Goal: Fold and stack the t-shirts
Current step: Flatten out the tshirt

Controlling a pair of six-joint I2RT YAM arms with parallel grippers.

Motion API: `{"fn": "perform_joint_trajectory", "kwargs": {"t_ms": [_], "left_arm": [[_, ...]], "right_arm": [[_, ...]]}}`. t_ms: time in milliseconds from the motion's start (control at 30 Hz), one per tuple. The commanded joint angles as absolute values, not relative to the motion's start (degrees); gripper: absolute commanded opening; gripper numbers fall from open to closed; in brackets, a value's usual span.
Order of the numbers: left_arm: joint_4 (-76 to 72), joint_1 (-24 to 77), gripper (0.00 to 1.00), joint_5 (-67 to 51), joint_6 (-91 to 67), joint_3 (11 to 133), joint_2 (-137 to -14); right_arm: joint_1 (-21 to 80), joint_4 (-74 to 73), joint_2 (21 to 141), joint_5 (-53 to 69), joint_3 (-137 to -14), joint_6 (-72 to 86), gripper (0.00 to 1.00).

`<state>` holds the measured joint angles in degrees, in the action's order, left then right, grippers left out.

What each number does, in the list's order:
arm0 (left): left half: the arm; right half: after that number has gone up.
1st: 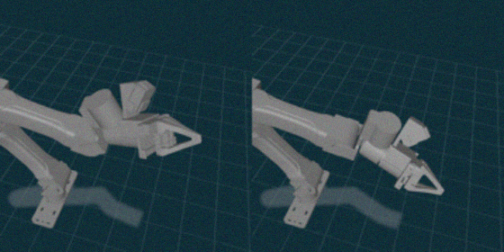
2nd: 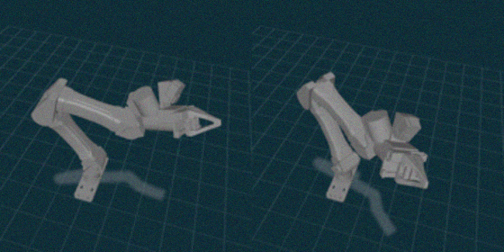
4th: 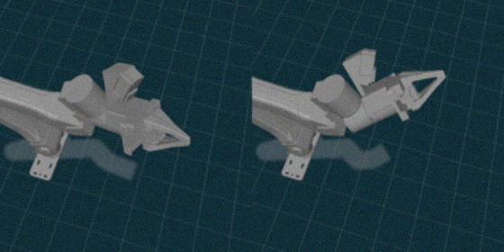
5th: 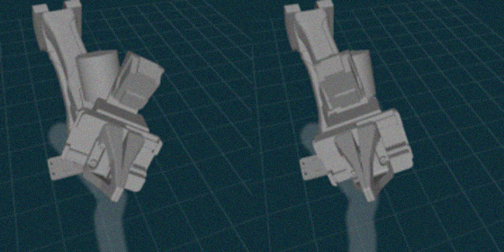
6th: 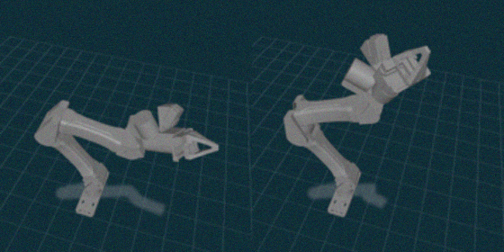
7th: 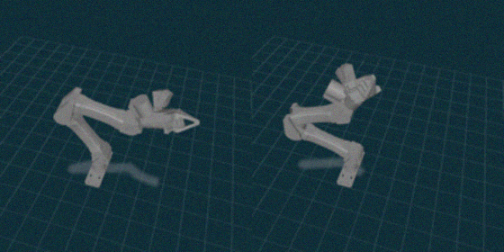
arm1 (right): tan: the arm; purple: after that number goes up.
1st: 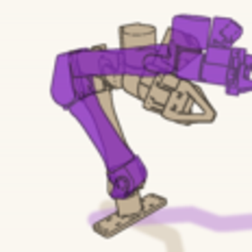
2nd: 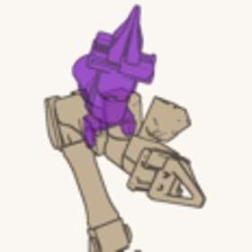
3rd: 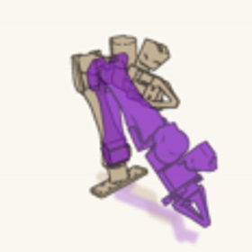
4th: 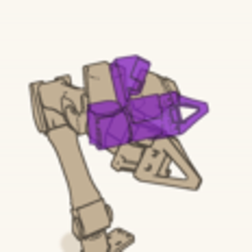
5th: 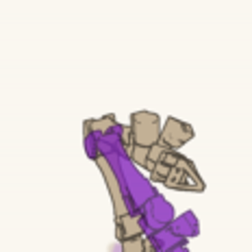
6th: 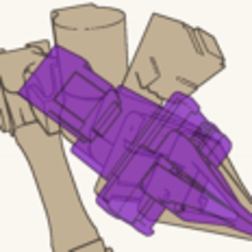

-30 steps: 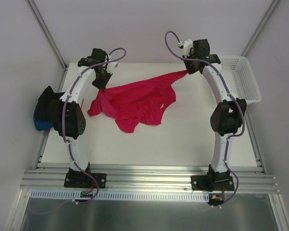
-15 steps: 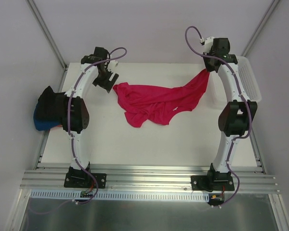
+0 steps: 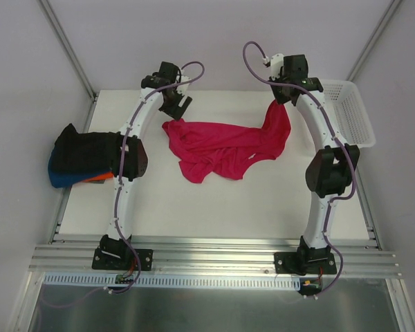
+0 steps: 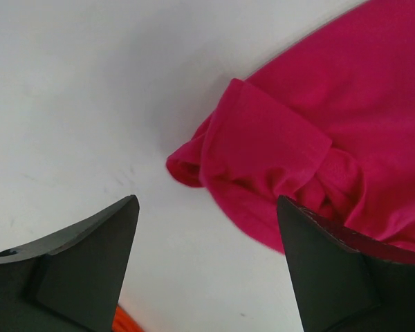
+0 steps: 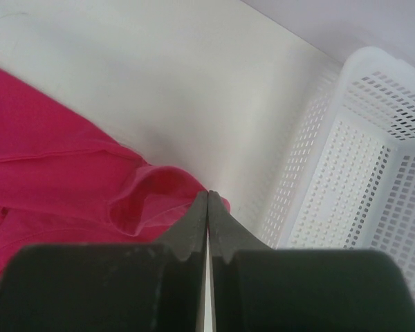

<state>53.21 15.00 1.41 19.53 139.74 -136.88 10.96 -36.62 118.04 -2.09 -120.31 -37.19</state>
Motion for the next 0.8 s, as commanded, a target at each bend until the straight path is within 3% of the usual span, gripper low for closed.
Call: {"fn": "perform_joint_trajectory", "kwargs": {"t_ms": [0, 100, 300, 333, 367, 467, 567, 600, 767], "left_arm": [[53.4, 15.5, 0.81, -1.4, 18.1, 143.4, -141.3], [52.7, 15.9, 0.77, -1.8, 18.3, 144.7, -143.4], [52.6, 16.8, 0.58, -2.5, 18.0, 144.8, -144.6], [52.6, 16.9, 0.54, -2.4, 18.0, 144.8, -144.4], [52.6, 17.0, 0.41, -2.0, 17.8, 144.9, -144.4], [52.6, 17.3, 0.14, -0.3, 16.9, 144.4, -143.1], [52.6, 17.3, 0.12, 2.2, 16.7, 141.1, -139.0], [52.6, 17.2, 0.00, 3.5, 16.7, 138.1, -135.7], [53.2, 14.2, 0.00, 5.3, 16.5, 128.2, -125.2]], "right_arm": [[10.7, -36.6, 116.8, -1.3, -121.0, -36.7, 0.00], [10.8, -36.6, 116.6, -1.4, -120.4, -36.6, 0.00], [11.0, -36.2, 116.4, -2.0, -120.5, -37.1, 0.00], [10.9, -36.2, 116.4, -2.0, -120.4, -37.2, 0.00], [11.0, -36.2, 116.3, -2.0, -120.2, -37.1, 0.00], [11.1, -36.3, 116.5, -2.0, -120.1, -37.2, 0.00], [11.3, -36.2, 116.6, -2.1, -120.2, -37.3, 0.00], [11.3, -36.2, 116.7, -2.1, -120.2, -37.3, 0.00], [11.3, -36.2, 117.2, -2.5, -120.4, -37.4, 0.00]]}}
